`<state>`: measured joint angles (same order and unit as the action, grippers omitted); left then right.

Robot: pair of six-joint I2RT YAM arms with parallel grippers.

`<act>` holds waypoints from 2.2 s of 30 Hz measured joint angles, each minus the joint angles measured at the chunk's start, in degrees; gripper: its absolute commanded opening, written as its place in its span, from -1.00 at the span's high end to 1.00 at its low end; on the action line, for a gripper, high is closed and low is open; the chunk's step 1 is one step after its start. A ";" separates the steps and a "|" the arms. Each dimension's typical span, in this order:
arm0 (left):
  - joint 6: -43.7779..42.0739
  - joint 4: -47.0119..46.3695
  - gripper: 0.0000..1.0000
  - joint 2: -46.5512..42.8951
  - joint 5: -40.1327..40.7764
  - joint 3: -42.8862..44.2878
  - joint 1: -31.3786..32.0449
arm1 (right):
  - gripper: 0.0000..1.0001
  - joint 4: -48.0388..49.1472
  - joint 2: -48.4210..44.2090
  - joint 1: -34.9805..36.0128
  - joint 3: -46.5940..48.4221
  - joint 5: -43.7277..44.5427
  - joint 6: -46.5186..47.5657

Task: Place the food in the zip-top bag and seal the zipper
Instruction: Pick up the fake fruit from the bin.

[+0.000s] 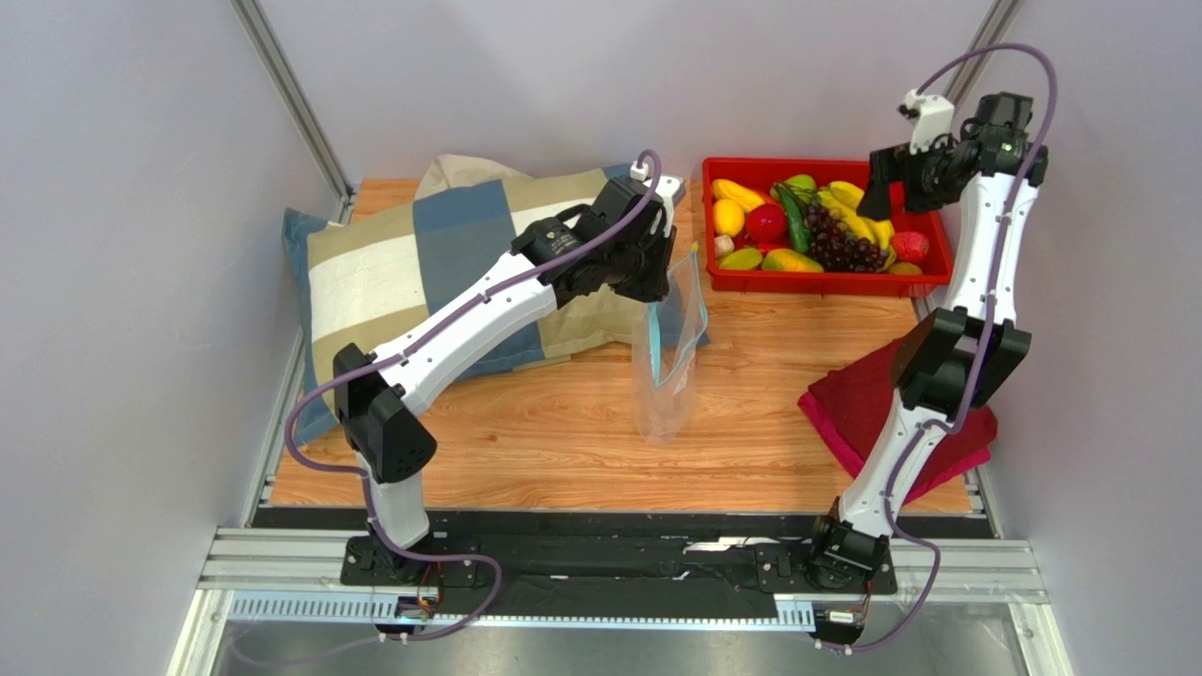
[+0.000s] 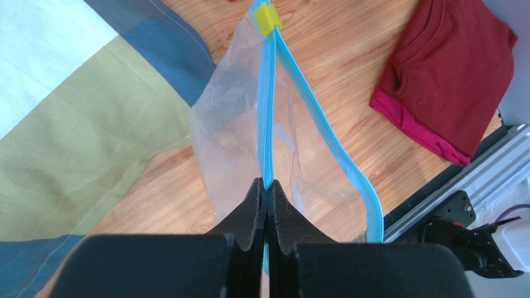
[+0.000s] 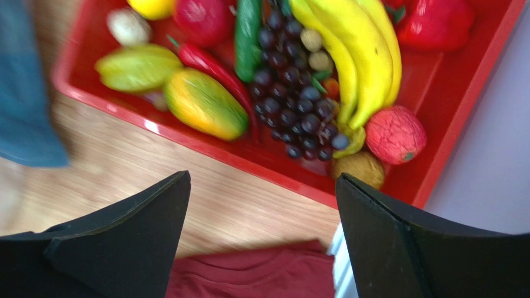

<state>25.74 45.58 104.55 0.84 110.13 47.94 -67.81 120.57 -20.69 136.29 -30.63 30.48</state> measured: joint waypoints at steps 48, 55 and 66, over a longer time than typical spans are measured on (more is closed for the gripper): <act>-0.55 -0.87 1.00 4.24 -2.75 0.00 -1.09 | 1.00 19.98 15.23 -0.52 -8.72 1.44 2.86; -0.55 -1.22 1.00 4.24 -2.95 -0.04 -1.09 | 1.00 19.61 11.67 -1.62 -8.76 -2.29 1.64; -0.48 -1.73 1.00 4.24 -2.93 -0.04 -1.20 | 1.00 18.95 9.07 -1.64 -9.42 -7.87 -3.91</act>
<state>25.26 43.86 108.79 -2.09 110.08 46.74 -48.86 129.64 -22.33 126.87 -38.50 26.57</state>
